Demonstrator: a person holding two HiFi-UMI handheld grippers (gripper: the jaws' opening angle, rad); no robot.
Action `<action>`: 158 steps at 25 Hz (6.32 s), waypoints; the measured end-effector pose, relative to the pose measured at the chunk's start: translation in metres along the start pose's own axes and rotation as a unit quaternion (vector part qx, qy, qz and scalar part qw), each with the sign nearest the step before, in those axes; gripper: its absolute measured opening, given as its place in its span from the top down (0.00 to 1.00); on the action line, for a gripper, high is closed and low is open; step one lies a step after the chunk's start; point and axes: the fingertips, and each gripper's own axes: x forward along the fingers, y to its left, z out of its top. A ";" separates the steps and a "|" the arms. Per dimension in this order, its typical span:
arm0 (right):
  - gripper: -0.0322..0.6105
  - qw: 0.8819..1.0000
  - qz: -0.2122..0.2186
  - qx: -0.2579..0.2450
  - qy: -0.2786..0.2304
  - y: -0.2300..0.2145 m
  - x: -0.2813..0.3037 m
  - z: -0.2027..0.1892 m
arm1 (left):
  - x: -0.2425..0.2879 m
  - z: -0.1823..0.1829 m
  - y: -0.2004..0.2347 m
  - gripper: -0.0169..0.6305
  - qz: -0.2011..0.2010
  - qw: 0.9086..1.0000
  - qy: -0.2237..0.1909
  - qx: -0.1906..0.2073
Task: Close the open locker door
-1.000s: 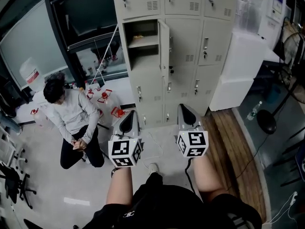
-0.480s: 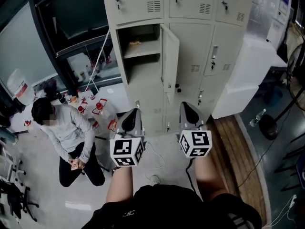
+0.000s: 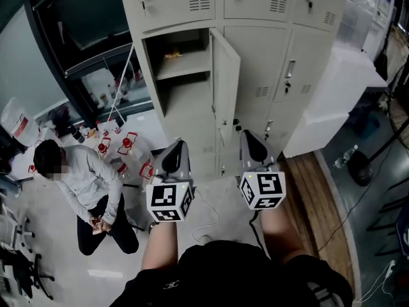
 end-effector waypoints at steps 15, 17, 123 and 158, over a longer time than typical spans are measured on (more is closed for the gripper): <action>0.65 0.999 0.051 0.013 0.012 -0.004 0.048 0.001 | 0.016 -0.001 0.005 0.97 0.028 1.000 0.004 0.008; 0.65 0.998 0.052 0.012 0.020 -0.006 0.057 -0.003 | 0.015 -0.002 0.009 0.97 0.033 0.999 0.007 0.009; 0.88 0.992 0.017 -0.044 0.120 0.190 0.375 -0.070 | -0.031 -0.033 0.293 0.97 0.160 0.986 0.045 0.003; 0.93 0.998 0.051 0.003 0.021 0.068 0.151 -0.027 | 0.023 -0.025 0.135 0.97 0.104 0.994 0.024 0.010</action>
